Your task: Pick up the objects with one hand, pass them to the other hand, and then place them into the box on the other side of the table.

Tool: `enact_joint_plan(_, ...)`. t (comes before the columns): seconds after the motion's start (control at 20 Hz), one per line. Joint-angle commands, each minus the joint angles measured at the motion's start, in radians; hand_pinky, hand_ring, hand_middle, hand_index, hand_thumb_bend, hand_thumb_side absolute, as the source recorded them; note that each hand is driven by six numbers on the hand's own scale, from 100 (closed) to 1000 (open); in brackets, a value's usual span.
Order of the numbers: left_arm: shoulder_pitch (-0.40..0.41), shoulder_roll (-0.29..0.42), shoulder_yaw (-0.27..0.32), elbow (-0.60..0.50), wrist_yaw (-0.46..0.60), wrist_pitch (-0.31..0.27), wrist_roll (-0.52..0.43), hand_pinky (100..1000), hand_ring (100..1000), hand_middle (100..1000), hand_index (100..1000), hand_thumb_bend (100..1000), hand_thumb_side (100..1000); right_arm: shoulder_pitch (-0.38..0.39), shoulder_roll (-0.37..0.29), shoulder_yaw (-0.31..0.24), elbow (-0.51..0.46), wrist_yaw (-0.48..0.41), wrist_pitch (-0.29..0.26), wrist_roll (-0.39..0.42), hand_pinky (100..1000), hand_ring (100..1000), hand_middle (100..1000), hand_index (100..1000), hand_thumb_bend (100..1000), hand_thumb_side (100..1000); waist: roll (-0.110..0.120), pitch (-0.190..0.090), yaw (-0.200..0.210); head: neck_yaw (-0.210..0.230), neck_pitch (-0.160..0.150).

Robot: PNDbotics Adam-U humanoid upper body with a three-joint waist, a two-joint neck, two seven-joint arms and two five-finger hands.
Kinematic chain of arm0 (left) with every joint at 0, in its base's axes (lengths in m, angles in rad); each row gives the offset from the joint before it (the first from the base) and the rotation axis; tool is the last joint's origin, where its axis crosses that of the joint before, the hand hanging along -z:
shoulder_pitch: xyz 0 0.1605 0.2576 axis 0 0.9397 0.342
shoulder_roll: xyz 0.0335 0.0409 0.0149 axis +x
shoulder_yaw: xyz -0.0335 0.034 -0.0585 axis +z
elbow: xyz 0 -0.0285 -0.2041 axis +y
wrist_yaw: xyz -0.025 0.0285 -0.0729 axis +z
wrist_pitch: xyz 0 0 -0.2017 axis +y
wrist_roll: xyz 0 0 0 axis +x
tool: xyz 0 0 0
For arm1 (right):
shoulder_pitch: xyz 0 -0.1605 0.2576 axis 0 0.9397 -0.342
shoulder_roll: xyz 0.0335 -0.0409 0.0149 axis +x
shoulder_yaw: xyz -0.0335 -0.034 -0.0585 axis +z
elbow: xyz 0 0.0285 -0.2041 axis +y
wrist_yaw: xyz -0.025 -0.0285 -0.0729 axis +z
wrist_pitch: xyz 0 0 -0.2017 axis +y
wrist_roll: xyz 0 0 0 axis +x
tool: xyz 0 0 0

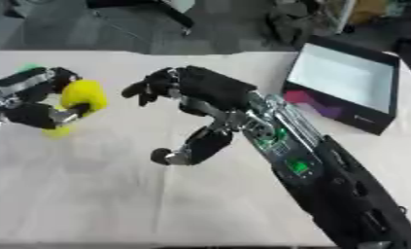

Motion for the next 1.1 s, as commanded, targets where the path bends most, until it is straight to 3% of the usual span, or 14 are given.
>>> enact_joint_plan(0.05,-0.042,-0.027,-0.038,-0.017,0.032,0.028,-0.049,712,494,508,607,134,248,-0.026,0.005,-0.003,-0.023,0.005,-0.001,0.007,718,698,662,882,433,231,0.003,-0.013,-0.001,-0.003,-0.002)
enact_joint_plan(0.5,-0.062,-0.060,-0.095,-0.044,0.075,0.072,-0.135,716,498,513,613,134,260,-0.034,0.010,0.000,-0.021,0.062,-0.008,-0.008,723,700,673,875,410,249,0.004,-0.010,0.001,-0.013,-0.002)
enact_joint_plan(1.1,-0.053,-0.047,-0.074,-0.059,0.099,0.091,-0.129,718,498,512,613,124,263,-0.011,-0.006,0.004,-0.006,0.226,-0.049,-0.005,740,714,711,863,355,260,0.003,-0.009,0.003,-0.015,-0.002)
